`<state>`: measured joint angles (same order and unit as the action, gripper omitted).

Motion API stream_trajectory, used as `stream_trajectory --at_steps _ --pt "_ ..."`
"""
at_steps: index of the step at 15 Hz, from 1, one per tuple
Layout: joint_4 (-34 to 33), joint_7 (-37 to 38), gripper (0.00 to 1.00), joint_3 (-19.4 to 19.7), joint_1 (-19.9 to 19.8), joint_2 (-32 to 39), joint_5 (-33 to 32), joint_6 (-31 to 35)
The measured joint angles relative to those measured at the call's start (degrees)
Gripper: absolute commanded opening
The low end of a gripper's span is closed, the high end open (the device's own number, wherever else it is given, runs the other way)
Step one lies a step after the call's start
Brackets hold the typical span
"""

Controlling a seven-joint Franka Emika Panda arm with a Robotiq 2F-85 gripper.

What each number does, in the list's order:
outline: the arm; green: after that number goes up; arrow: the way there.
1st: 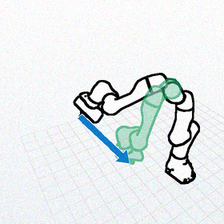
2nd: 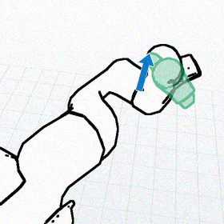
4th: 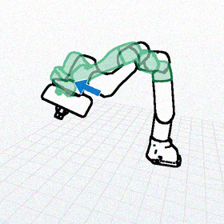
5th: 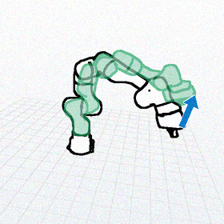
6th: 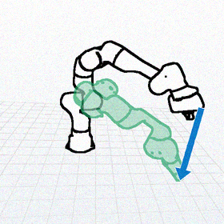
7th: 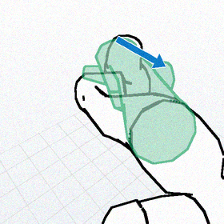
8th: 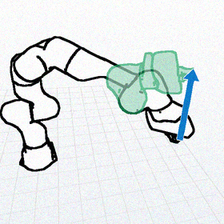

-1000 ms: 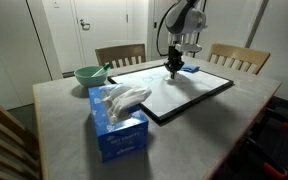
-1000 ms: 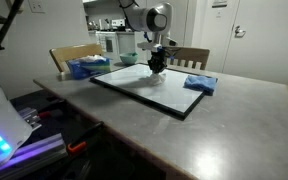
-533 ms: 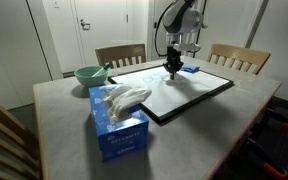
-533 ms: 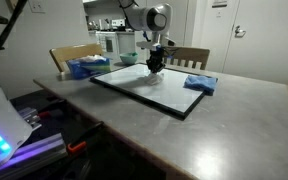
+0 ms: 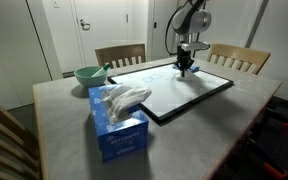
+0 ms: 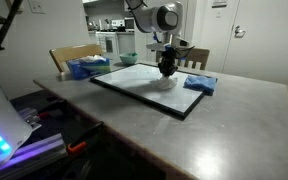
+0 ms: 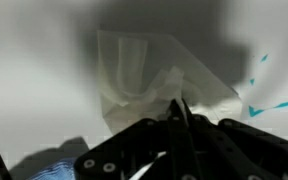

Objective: Pick up the wipe and rub the white board

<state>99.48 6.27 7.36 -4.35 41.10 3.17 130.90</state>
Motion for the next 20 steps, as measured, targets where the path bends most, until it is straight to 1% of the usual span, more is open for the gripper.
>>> stream_trajectory --at_steps 3,8,10,12,17,20 --pt "-0.9 -0.5 0.00 -1.6 -0.4 0.4 0.4 -0.2" --pt "-1.5 -3.5 0.00 -7.5 -0.2 0.6 2.1 -0.2" --pt "-1.5 -5.1 0.00 -9.0 0.0 0.7 2.3 -0.2" --pt "-1.5 -5.4 0.00 -8.7 0.3 0.7 1.8 -0.1" --pt "-1.5 -3.6 0.00 -4.4 0.6 0.7 0.4 1.0" --pt "-1.5 -3.7 0.00 -4.4 0.7 0.7 0.4 1.0"
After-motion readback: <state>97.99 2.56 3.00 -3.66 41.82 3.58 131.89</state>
